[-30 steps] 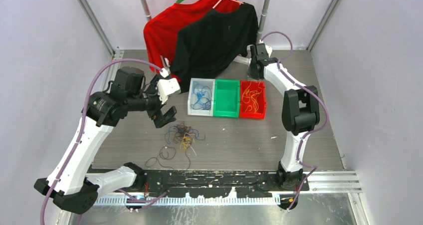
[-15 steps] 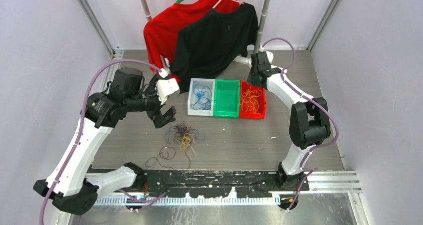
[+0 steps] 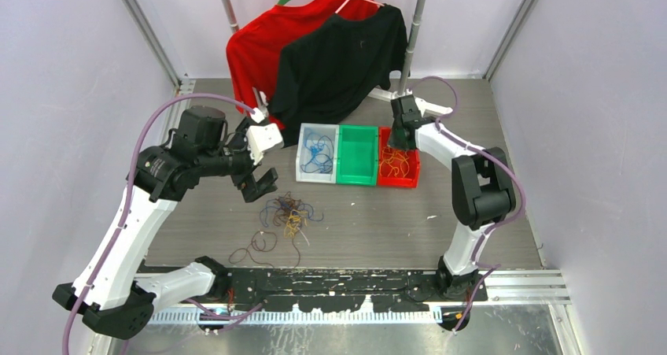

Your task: Untangle the cables

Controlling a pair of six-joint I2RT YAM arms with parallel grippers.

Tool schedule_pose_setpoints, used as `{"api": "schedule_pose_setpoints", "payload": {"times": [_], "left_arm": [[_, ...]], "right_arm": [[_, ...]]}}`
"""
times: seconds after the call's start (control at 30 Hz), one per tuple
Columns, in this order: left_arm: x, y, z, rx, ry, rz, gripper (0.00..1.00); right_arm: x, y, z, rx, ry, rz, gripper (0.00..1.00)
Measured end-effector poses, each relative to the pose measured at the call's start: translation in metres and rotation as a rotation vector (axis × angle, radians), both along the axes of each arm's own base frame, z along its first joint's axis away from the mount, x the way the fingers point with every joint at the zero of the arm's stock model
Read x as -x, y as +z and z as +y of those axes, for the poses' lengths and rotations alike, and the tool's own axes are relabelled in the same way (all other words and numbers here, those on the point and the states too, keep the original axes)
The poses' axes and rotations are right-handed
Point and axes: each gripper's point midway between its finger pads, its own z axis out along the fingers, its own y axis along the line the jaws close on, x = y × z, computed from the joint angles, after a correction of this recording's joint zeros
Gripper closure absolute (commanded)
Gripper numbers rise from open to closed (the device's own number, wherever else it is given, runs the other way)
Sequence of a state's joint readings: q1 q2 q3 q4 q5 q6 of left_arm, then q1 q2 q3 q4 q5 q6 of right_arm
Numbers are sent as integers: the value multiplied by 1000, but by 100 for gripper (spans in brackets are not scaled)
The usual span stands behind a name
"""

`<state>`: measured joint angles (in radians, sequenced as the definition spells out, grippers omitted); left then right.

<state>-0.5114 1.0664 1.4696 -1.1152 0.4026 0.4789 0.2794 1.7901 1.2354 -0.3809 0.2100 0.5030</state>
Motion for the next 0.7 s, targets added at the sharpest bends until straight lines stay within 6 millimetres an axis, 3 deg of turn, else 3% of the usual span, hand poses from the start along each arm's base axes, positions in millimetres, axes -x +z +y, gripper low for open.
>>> {"api": "schedule_pose_setpoints", "payload": {"times": [0.13,0.23,0.33,0.43,0.7], "left_arm": [[0,0,0,0,0,0,0],[0,0,0,0,0,0,0],[0,0,0,-1,1,0,1],[-1,-1,1,-7,7,1,1],[-16,-14,10,-39,62,45,1]], "right_arm": [[-6,-16,0,22,4,37,97],[-12,-25,0,40,9,56,76],[-10,-24,-2,54,12,61,63],[-10,-10,-4,53,10,36,54],[-10,55,-6,28,-1,-102,38]]}}
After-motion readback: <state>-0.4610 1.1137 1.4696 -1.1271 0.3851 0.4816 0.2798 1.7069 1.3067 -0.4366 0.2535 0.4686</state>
